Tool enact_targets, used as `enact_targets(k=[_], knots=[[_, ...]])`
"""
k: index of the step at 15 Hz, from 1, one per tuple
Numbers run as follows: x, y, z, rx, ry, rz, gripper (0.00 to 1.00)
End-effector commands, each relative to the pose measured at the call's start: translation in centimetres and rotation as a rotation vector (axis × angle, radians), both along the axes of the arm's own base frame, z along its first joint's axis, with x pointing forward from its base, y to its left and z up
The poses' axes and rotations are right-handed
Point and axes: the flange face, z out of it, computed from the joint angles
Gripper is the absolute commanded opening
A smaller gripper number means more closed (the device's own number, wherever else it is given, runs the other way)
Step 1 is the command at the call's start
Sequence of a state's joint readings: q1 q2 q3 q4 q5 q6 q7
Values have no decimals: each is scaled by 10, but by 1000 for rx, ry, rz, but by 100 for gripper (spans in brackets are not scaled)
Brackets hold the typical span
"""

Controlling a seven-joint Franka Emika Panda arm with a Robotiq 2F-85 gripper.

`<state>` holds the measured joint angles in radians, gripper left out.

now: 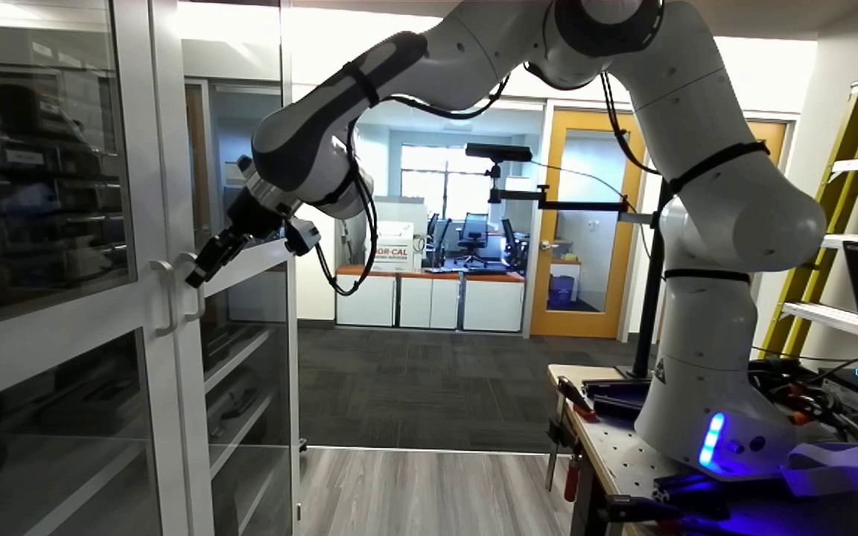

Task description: Open the right door

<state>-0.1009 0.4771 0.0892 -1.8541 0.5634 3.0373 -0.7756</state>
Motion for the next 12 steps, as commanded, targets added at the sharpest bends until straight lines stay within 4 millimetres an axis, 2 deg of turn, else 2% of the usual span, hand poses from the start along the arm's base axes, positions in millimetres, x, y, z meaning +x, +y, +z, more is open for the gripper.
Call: enact_targets(k=[1, 3, 7, 12], knots=[[-5, 1, 8, 31, 27, -26, 8], [-7, 7, 7, 44, 48, -23, 1], [-18, 11, 15, 45, 63, -32, 4], [-35, 1, 22, 28, 64, -58, 4]])
